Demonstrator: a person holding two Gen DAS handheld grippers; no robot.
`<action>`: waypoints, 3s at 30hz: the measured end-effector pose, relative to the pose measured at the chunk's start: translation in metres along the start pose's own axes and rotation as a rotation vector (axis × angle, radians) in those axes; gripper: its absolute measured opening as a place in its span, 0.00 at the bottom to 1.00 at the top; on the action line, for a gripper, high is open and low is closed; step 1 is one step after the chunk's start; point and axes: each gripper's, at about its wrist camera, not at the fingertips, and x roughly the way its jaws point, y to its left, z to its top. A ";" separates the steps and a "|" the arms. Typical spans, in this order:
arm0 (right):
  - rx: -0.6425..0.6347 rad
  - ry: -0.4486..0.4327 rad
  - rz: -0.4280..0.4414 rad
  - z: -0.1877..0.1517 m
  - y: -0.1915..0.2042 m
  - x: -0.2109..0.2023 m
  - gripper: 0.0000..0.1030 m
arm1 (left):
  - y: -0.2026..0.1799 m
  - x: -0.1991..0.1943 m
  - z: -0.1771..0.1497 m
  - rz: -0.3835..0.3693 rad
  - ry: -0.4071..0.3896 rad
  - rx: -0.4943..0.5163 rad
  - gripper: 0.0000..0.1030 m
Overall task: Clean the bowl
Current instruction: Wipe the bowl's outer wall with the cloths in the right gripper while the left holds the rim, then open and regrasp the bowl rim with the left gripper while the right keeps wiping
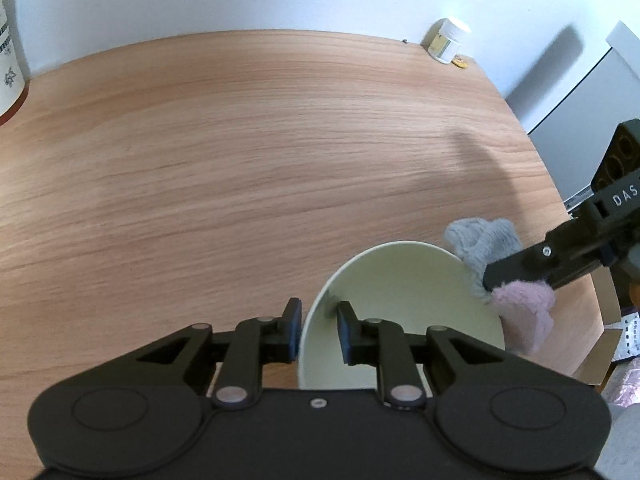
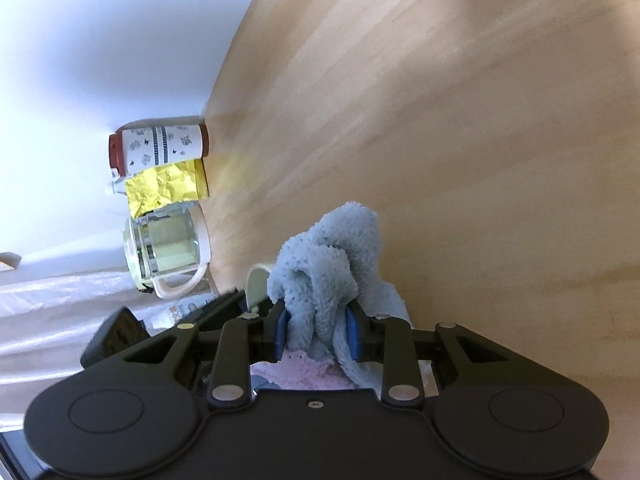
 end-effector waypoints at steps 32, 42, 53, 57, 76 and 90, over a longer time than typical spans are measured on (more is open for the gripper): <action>-0.066 0.072 -0.063 0.064 0.034 0.033 0.33 | -0.006 -0.011 0.000 0.077 -0.007 -0.113 0.20; 0.002 -0.064 -0.004 0.014 0.004 -0.005 0.33 | 0.010 0.000 0.007 0.108 0.010 -0.269 0.19; 0.019 -0.081 0.020 0.014 -0.003 -0.004 0.33 | -0.007 -0.011 0.040 0.130 0.002 0.067 0.45; -0.012 -0.082 0.011 0.015 0.003 -0.004 0.33 | -0.022 -0.004 0.049 0.162 0.048 0.302 0.60; 0.098 -0.242 0.095 -0.009 -0.019 -0.021 0.33 | -0.074 0.049 0.070 -0.058 0.258 0.919 0.40; 0.230 -0.337 0.197 -0.030 -0.047 -0.022 0.33 | -0.050 0.059 0.079 -0.058 0.277 0.684 0.15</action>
